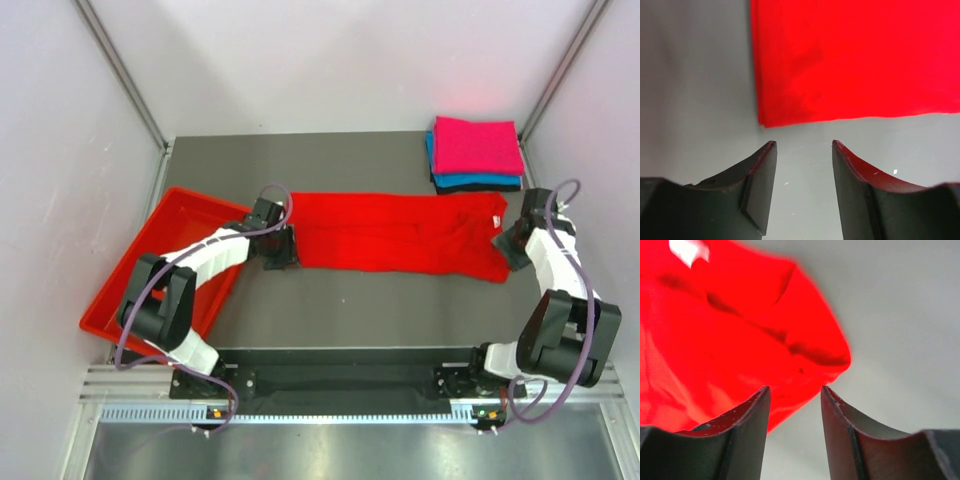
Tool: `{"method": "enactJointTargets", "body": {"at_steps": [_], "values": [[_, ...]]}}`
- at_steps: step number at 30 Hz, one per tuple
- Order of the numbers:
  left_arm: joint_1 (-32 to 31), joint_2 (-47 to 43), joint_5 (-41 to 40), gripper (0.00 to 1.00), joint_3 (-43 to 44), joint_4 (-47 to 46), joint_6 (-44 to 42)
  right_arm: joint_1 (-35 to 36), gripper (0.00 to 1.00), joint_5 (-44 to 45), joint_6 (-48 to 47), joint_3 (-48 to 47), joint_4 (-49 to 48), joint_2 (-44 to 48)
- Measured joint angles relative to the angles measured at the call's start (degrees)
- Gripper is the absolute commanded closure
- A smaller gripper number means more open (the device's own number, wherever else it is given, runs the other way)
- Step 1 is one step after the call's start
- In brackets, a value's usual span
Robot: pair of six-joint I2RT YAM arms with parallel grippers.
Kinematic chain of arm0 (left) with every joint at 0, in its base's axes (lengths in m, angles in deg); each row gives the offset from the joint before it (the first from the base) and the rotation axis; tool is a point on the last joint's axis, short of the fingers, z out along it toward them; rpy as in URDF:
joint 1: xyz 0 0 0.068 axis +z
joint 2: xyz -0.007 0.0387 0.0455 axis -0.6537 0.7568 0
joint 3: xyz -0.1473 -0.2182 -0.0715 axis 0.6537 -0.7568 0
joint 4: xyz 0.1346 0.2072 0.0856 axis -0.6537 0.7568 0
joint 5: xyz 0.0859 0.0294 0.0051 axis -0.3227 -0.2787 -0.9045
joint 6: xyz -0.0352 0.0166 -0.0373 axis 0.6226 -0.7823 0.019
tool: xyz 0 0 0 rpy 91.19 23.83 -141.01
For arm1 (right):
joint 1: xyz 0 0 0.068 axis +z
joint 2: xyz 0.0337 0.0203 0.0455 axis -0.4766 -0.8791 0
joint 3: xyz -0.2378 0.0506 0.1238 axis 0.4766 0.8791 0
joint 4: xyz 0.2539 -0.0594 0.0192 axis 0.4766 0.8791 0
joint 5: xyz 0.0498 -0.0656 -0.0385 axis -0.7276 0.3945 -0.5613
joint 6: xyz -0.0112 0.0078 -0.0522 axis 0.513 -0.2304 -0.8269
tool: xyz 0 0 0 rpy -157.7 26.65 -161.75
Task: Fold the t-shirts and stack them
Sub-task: Fold the tshirt
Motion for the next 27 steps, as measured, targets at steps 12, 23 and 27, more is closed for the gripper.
{"method": "enactJointTargets", "body": {"at_steps": [12, 23, 27], "values": [[0.0, 1.8, -2.0, 0.46, -2.2, -2.9, 1.6, -6.3, 0.44, -1.8, 4.5, 6.1, -4.4, -1.3], [0.1, 4.4, -3.7, 0.94, -0.9, -3.3, 1.7, -7.9, 0.88, -4.2, 5.2, 11.0, -14.3, -5.3], [0.2, 4.5, -3.9, 1.00, -0.7, -2.8, 1.1, -8.8, 1.00, -4.0, 3.4, 11.6, -15.9, -5.4]]}}
